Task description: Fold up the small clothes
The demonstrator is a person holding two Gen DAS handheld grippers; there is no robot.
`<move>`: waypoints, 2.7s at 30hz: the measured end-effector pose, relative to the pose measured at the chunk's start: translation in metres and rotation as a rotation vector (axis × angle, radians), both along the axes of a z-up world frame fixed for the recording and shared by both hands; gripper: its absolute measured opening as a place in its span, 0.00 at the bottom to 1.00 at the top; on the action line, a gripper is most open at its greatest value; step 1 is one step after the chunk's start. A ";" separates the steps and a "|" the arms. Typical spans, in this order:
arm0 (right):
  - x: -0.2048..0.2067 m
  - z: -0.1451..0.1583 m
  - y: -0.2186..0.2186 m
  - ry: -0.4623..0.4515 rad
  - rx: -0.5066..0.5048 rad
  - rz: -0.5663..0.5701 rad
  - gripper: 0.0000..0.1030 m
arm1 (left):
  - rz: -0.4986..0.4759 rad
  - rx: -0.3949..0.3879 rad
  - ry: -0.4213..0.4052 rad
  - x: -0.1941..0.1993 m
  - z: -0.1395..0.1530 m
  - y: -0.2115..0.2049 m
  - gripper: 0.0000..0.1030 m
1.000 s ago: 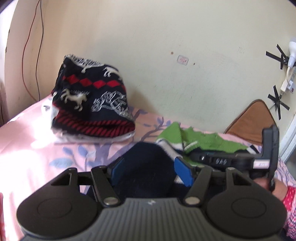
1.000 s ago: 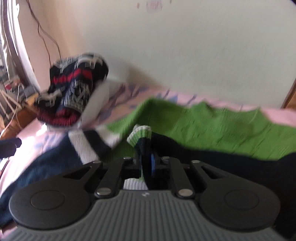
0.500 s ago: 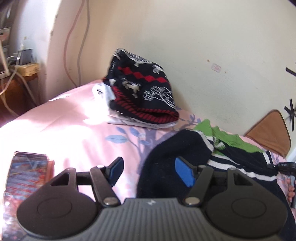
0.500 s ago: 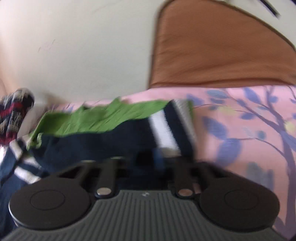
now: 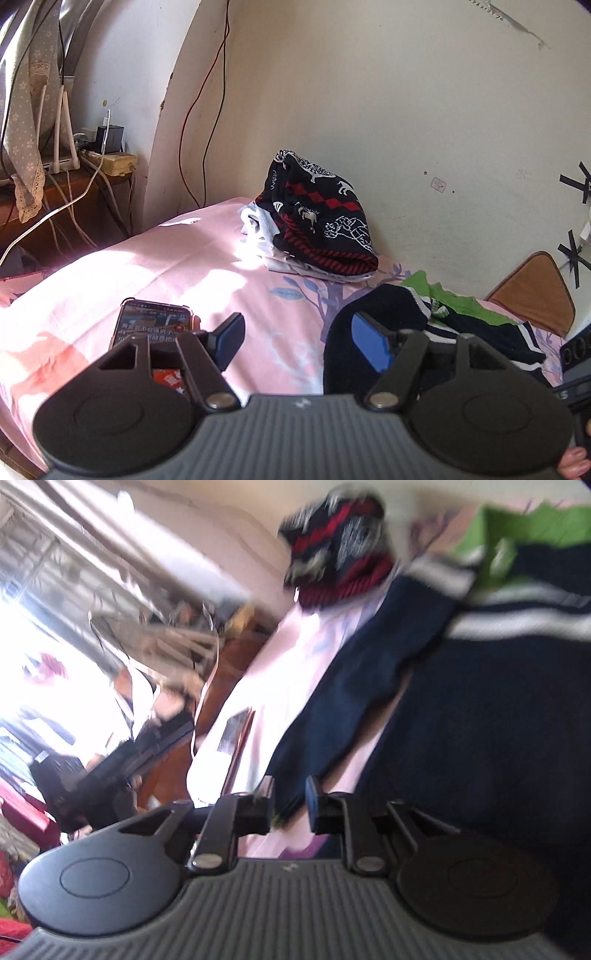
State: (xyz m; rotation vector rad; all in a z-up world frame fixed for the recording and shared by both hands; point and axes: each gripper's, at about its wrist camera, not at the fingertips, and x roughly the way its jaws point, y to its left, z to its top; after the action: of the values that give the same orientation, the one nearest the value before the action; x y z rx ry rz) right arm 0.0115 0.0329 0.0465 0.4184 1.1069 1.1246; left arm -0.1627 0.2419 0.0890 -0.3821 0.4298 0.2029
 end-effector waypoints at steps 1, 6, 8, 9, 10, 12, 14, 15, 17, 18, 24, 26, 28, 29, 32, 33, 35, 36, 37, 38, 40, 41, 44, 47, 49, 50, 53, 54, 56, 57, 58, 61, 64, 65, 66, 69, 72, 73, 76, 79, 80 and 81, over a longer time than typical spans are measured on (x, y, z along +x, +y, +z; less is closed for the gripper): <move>-0.005 -0.005 0.013 0.009 -0.040 -0.009 0.36 | -0.005 0.001 -0.006 -0.007 0.000 0.001 0.64; -0.005 -0.029 0.039 0.150 -0.033 -0.081 0.38 | -0.002 -0.006 -0.031 -0.027 0.000 0.007 0.66; -0.008 -0.025 0.050 0.115 -0.030 -0.100 0.33 | 0.002 -0.013 -0.036 -0.030 0.000 0.009 0.66; -0.010 -0.024 0.056 0.092 -0.038 -0.099 0.15 | 0.005 -0.014 -0.038 -0.031 0.000 0.009 0.66; -0.009 -0.023 0.061 0.063 -0.060 -0.095 0.06 | 0.006 -0.013 -0.040 -0.032 0.001 0.009 0.66; -0.009 -0.020 0.058 0.041 -0.080 -0.077 0.06 | 0.005 -0.011 -0.053 -0.032 0.004 0.009 0.66; -0.006 -0.002 0.049 -0.029 -0.062 -0.046 0.06 | -0.001 -0.011 -0.062 -0.029 0.008 0.007 0.66; -0.005 0.015 0.040 -0.102 -0.055 -0.038 0.06 | -0.007 -0.013 -0.064 -0.025 0.009 0.006 0.66; 0.000 0.051 0.009 -0.253 -0.055 -0.024 0.06 | -0.027 -0.018 -0.062 -0.013 0.012 0.002 0.66; 0.003 0.069 -0.009 -0.323 -0.073 -0.028 0.06 | -0.042 -0.017 -0.061 -0.005 0.014 -0.002 0.66; 0.008 0.139 -0.114 -0.694 -0.360 -0.097 0.06 | -0.180 0.010 -0.061 0.063 0.030 -0.041 0.66; 0.009 0.138 -0.141 -0.791 -0.486 -0.145 0.08 | -0.245 0.030 -0.056 0.098 0.037 -0.060 0.66; 0.015 0.120 -0.169 -0.809 -0.560 -0.201 0.12 | -0.306 0.068 -0.038 0.140 0.044 -0.080 0.66; 0.021 0.107 -0.184 -0.738 -0.528 -0.200 0.12 | -0.338 0.102 -0.022 0.163 0.049 -0.091 0.66; 0.026 0.068 -0.218 -0.570 -0.397 -0.240 0.22 | -0.407 0.243 0.044 0.237 0.059 -0.129 0.66; 0.025 0.057 -0.223 -0.557 -0.380 -0.257 0.27 | -0.433 0.273 0.083 0.261 0.060 -0.141 0.66; 0.023 0.037 -0.232 -0.536 -0.352 -0.308 0.31 | -0.479 0.333 0.179 0.311 0.054 -0.164 0.66; 0.023 0.029 -0.233 -0.520 -0.339 -0.339 0.34 | -0.484 0.376 0.227 0.333 0.047 -0.176 0.66; 0.025 0.023 -0.231 -0.504 -0.330 -0.367 0.34 | -0.484 0.432 0.287 0.355 0.038 -0.187 0.66; 0.026 0.017 -0.234 -0.490 -0.321 -0.387 0.35 | -0.478 0.487 0.349 0.374 0.028 -0.196 0.66; 0.028 0.010 -0.242 -0.460 -0.306 -0.425 0.37 | -0.460 0.581 0.466 0.402 0.003 -0.213 0.61; 0.028 0.010 -0.251 -0.451 -0.307 -0.440 0.39 | -0.457 0.620 0.524 0.412 -0.011 -0.218 0.58; 0.032 0.007 -0.262 -0.453 -0.326 -0.466 0.45 | -0.458 0.666 0.646 0.427 -0.042 -0.218 0.17; 0.036 0.005 -0.261 -0.486 -0.341 -0.477 0.47 | -0.459 0.612 0.627 0.425 -0.040 -0.201 0.10; 0.038 0.005 -0.258 -0.503 -0.319 -0.464 0.54 | -0.452 0.465 0.587 0.422 -0.026 -0.178 0.10; 0.040 0.005 -0.256 -0.507 -0.305 -0.459 0.66 | -0.453 0.375 0.566 0.425 -0.017 -0.166 0.10; 0.052 -0.003 -0.245 -0.516 -0.331 -0.440 0.77 | -0.454 0.112 0.524 0.430 0.000 -0.131 0.10; 0.056 -0.008 -0.240 -0.517 -0.363 -0.430 0.76 | -0.459 0.036 0.509 0.430 0.003 -0.122 0.10; 0.061 -0.018 -0.228 -0.518 -0.429 -0.378 0.54 | -0.473 -0.116 0.478 0.428 0.003 -0.103 0.10; 0.058 -0.022 -0.221 -0.552 -0.458 -0.349 0.38 | -0.474 -0.175 0.465 0.427 0.002 -0.096 0.10; 0.050 -0.020 -0.214 -0.621 -0.476 -0.326 0.20 | -0.467 -0.217 0.459 0.427 -0.002 -0.091 0.10; 0.039 0.003 -0.209 -0.713 -0.467 -0.310 0.14 | -0.441 -0.263 0.460 0.429 -0.016 -0.082 0.10; 0.037 0.044 -0.220 -0.854 -0.457 -0.394 0.14 | -0.420 -0.314 0.447 0.431 -0.027 -0.073 0.10; 0.040 0.057 -0.225 -0.914 -0.477 -0.431 0.14 | -0.419 -0.339 0.432 0.430 -0.029 -0.070 0.10; 0.043 0.065 -0.228 -0.960 -0.499 -0.463 0.14 | -0.421 -0.375 0.414 0.430 -0.032 -0.066 0.10; 0.068 0.073 -0.242 -0.984 -0.520 -0.538 0.26 | -0.379 -0.422 0.383 0.429 -0.043 -0.060 0.11; 0.110 0.039 -0.247 -0.822 -0.598 -0.562 0.63 | -0.298 -0.391 0.430 0.428 -0.055 -0.058 0.20; 0.118 0.026 -0.248 -0.787 -0.635 -0.571 0.63 | -0.304 -0.403 0.422 0.425 -0.055 -0.057 0.23; 0.119 0.018 -0.260 -0.741 -0.590 -0.628 0.63 | -0.325 -0.398 0.355 0.407 -0.040 -0.057 0.55; 0.113 0.028 -0.263 -0.706 -0.474 -0.659 0.64 | -0.375 -0.357 0.308 0.387 -0.025 -0.071 0.92; 0.117 0.029 -0.260 -0.699 -0.475 -0.660 0.65 | -0.386 -0.326 0.308 0.383 -0.024 -0.079 0.95; 0.121 0.026 -0.258 -0.689 -0.486 -0.659 0.65 | -0.393 -0.289 0.325 0.379 -0.024 -0.088 0.96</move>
State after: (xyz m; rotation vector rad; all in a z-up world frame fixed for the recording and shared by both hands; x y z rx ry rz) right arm 0.1328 -0.2249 0.0723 -0.0159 0.5235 0.3323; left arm 0.2167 0.1537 0.0650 -0.5408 0.8491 -0.1864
